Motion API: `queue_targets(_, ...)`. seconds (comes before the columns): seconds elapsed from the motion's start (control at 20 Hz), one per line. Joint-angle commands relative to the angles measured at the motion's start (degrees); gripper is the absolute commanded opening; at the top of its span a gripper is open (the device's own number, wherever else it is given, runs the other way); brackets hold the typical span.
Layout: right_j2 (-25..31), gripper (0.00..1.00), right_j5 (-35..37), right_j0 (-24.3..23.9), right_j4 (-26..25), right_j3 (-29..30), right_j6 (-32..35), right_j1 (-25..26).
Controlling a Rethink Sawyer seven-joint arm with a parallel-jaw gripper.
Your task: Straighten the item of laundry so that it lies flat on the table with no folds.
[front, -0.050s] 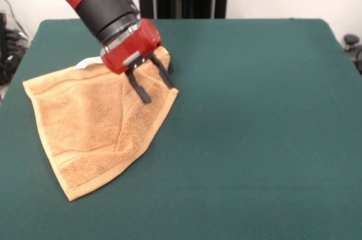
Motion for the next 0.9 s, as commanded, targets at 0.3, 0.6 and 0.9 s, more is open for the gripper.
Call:
queue_targets(0.3, 8.22, 1.00, 5.92, 0.45, 10.37, 2.15, -11.70, 2.21)
queue_targets(0.6, 8.45, 1.00, -3.88, 3.07, -7.85, -4.43, 13.42, 5.76)
queue_targets(0.9, 9.23, 1.00, -7.38, 3.38, -14.31, -5.38, 20.13, 5.85)
